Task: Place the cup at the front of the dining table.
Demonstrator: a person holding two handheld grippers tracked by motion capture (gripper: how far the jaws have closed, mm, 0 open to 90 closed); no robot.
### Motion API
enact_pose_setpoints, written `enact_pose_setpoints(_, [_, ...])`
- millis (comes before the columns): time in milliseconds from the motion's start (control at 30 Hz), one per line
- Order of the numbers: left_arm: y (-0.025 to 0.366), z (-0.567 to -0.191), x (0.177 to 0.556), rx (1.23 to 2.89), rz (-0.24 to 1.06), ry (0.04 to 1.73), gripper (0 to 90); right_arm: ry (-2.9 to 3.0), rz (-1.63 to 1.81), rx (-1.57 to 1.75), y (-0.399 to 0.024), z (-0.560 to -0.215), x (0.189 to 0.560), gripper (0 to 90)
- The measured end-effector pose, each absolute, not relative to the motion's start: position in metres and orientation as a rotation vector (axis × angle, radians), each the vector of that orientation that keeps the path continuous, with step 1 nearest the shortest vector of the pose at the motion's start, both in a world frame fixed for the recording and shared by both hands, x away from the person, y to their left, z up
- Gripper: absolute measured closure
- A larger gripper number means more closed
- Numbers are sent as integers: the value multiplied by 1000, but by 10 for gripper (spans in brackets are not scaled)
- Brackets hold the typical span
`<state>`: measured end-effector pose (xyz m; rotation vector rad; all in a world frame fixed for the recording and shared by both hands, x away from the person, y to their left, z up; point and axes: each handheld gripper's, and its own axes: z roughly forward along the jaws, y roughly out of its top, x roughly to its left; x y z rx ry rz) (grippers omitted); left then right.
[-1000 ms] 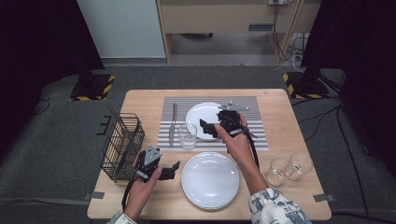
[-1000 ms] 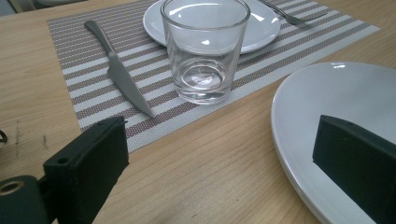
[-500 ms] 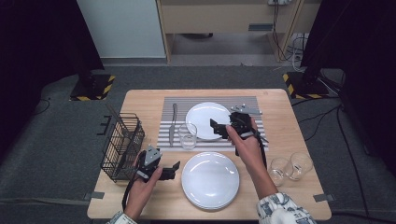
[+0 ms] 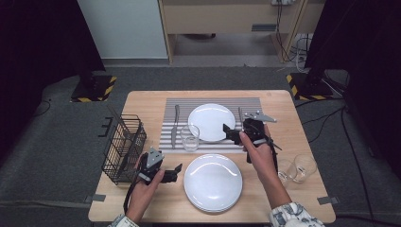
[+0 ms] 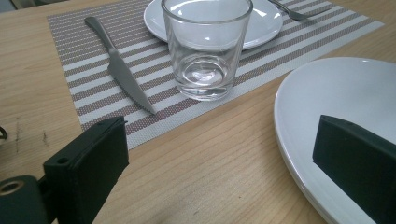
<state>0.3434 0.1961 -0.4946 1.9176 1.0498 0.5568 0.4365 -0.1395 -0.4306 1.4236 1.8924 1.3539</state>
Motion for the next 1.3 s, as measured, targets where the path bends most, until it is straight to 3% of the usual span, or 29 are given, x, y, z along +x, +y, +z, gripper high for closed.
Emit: enact_pose_setpoints(1300, [194,-498,343,1930,553,1050,31,1914,1341,1415,-164,-456,403,45])
